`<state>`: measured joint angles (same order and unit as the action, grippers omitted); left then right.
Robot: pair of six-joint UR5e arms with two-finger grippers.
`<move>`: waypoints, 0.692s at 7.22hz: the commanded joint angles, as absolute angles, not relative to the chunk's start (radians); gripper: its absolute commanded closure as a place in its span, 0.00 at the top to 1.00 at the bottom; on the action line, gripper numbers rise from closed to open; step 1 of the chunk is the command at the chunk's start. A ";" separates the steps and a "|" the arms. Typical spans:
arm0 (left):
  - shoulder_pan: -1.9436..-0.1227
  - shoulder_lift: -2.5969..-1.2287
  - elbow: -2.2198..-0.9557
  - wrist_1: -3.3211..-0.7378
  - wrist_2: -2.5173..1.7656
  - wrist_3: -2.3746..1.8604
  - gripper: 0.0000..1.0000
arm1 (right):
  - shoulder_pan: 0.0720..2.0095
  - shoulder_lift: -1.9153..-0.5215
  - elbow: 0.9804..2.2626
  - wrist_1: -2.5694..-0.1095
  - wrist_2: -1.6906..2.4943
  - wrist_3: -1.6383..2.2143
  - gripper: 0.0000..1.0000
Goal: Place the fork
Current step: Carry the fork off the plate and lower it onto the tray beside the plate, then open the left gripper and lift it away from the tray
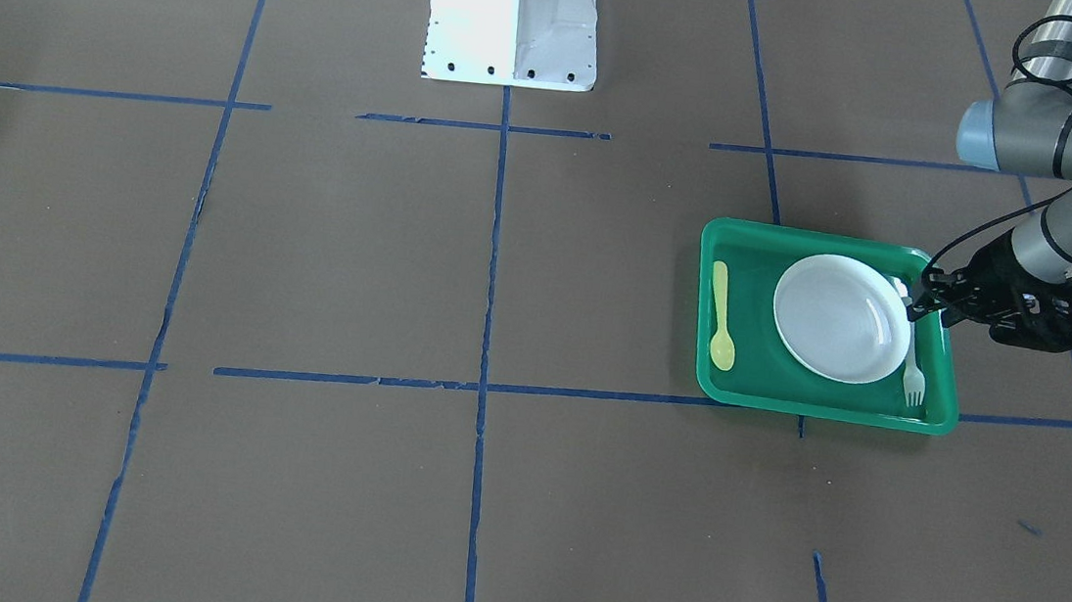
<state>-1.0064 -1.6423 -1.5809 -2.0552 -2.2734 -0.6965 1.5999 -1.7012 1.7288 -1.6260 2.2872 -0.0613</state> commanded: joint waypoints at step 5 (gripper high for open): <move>-1.288 -1.624 -1.603 -1.879 -2.318 -0.471 1.00 | 1.600 -1.701 1.729 -1.626 2.287 -0.061 1.00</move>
